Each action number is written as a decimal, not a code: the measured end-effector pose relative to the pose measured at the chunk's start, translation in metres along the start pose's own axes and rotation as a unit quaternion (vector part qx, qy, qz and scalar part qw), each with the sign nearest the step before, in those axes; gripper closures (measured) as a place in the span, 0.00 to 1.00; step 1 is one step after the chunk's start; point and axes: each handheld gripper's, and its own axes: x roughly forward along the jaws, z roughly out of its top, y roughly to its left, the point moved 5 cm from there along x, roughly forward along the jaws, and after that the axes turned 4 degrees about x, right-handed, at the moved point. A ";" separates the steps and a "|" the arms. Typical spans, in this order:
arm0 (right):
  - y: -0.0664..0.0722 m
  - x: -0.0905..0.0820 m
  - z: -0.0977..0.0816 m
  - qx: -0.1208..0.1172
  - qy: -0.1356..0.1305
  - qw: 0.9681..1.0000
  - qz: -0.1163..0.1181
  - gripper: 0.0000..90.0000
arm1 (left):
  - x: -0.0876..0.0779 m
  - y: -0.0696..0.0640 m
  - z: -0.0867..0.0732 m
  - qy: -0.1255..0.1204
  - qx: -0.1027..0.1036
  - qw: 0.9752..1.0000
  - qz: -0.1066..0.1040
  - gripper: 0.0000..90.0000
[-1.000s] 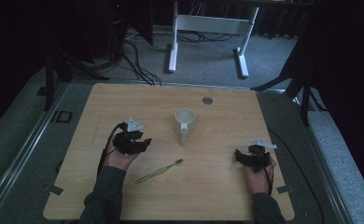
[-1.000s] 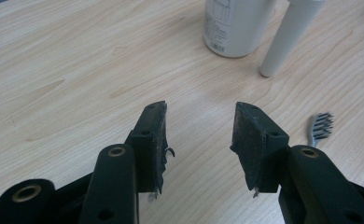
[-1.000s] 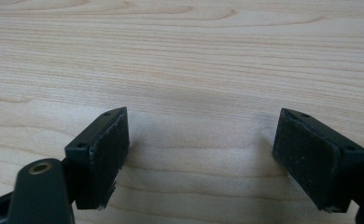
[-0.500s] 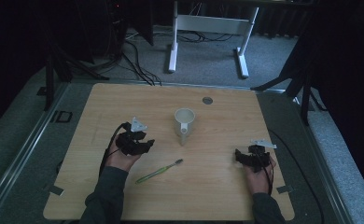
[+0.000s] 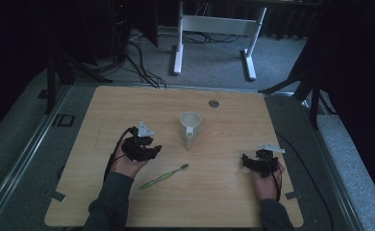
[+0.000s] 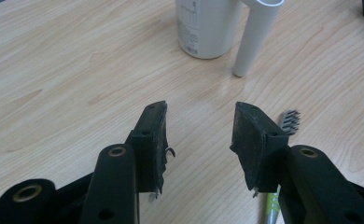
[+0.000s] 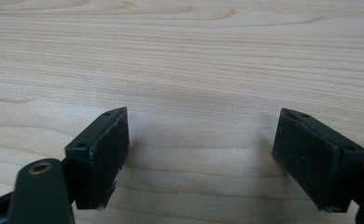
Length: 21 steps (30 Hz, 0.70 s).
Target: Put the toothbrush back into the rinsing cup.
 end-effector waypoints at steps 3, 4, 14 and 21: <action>0.000 0.000 0.000 0.000 0.000 1.000 0.000 0.20 | 0.000 -0.002 0.001 0.003 0.003 1.000 -0.003 0.62; 0.000 0.000 0.000 0.000 0.000 1.000 0.000 0.20 | -0.001 -0.002 0.001 0.004 0.004 1.000 -0.004 0.62; 0.000 0.000 0.000 0.000 0.000 1.000 0.000 0.20 | -0.002 -0.008 0.004 0.006 0.011 1.000 -0.013 0.63; 0.000 0.000 0.000 0.000 0.000 1.000 0.000 0.20 | -0.002 -0.012 0.006 0.011 0.019 1.000 -0.019 0.63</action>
